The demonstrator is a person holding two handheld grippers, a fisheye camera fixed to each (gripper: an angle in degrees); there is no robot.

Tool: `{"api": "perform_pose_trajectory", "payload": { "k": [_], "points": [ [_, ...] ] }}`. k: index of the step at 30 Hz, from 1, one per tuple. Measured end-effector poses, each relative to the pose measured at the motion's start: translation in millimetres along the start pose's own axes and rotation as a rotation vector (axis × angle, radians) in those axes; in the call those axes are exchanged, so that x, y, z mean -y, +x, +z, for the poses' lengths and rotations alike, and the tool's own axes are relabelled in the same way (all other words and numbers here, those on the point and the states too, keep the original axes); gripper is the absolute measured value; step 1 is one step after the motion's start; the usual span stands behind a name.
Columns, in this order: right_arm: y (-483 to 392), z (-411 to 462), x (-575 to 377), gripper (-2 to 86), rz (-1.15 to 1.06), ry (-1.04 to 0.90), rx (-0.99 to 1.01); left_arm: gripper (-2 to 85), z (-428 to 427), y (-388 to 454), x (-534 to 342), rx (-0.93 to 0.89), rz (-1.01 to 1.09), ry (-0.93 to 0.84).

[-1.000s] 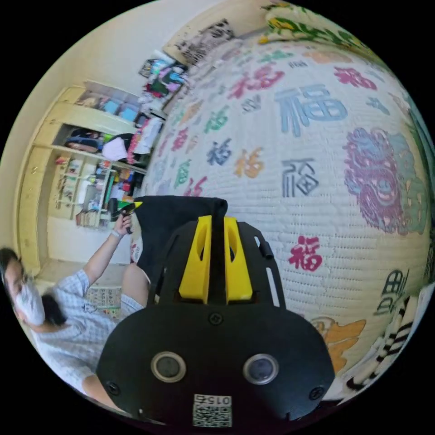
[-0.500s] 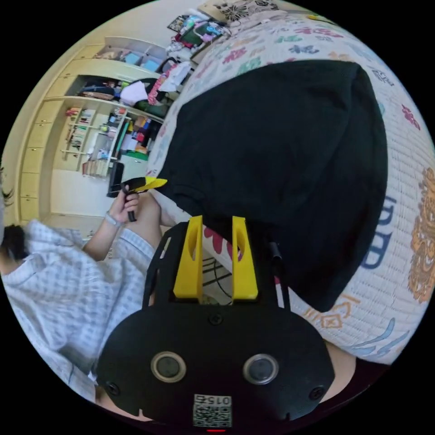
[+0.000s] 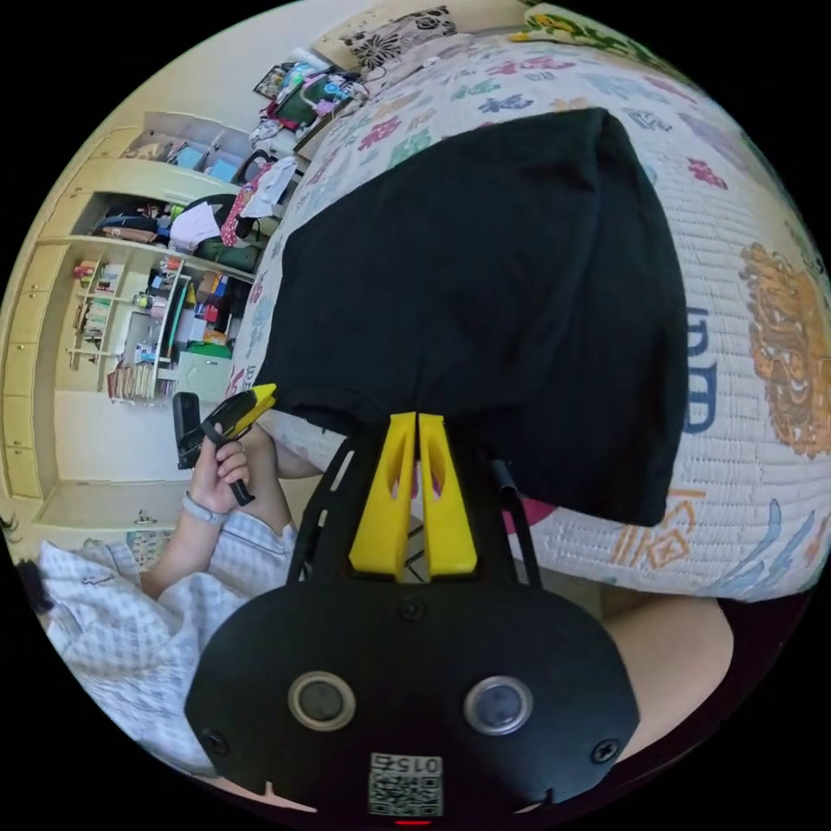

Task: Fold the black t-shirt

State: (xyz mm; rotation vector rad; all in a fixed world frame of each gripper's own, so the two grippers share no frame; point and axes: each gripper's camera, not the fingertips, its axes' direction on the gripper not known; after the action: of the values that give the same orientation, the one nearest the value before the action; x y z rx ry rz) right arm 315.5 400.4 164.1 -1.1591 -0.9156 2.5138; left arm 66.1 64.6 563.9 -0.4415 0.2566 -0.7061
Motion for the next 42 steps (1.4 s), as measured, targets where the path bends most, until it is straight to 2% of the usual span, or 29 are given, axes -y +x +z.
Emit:
{"api": "perform_pose_trajectory", "payload": {
  "k": [4, 6, 9, 11, 12, 15, 17, 19, 23, 26, 28, 30, 37, 42],
  "points": [
    [-18, 22, -2, -0.3, -0.024, -0.012, -0.06, 0.2, 6, -11, -25, 0.056, -0.062, -0.024],
    [-22, 48, 6, -0.3, 0.007, -0.073, -0.092, 0.5, 11, -22, -32, 0.081, -0.107, -0.049],
    [-36, 76, 21, -0.2, -0.005, -0.223, -0.053, 1.8, 9, -31, -45, 0.023, -0.137, -0.051],
    [-53, 80, 30, 0.1, -0.043, -0.237, -0.104, 3.6, -5, -27, -58, 0.035, -0.133, 0.024],
    [-66, 81, 38, 0.3, -0.06, -0.226, -0.134, 5.5, -22, -23, -67, 0.066, -0.12, 0.13],
    [-99, 86, 63, 1.8, -0.118, -0.201, -0.105, 9.5, -67, -10, -91, 0.329, -0.118, 0.431],
    [-123, 98, 80, 2.8, -0.167, -0.211, -0.082, 11.8, -81, -14, -100, 0.392, -0.175, 0.508],
    [-150, 114, 99, 3.5, -0.234, -0.235, -0.1, 13.3, -85, -24, -111, 0.401, -0.253, 0.506],
    [-215, 154, 143, 4.6, -0.376, -0.266, -0.159, 12.8, -74, -27, -120, 0.415, -0.267, 0.437],
    [-254, 183, 179, 5.5, -0.437, -0.273, -0.189, 7.8, -68, -23, -129, 0.454, -0.267, 0.446],
    [-275, 205, 202, 6.2, -0.467, -0.273, -0.249, 2.2, -67, -30, -134, 0.328, -0.278, 0.412],
    [-299, 237, 234, 7.5, -0.487, -0.279, -0.319, 0.9, -65, -29, -138, 0.321, -0.278, 0.405],
    [-341, 318, 316, 9.9, -0.366, -0.298, -0.399, -0.2, -68, -21, -152, 0.278, -0.251, 0.418],
    [-355, 362, 345, 6.5, -0.306, -0.345, -0.598, -0.3, -69, -16, -162, 0.271, -0.257, 0.421]
  ]
}}
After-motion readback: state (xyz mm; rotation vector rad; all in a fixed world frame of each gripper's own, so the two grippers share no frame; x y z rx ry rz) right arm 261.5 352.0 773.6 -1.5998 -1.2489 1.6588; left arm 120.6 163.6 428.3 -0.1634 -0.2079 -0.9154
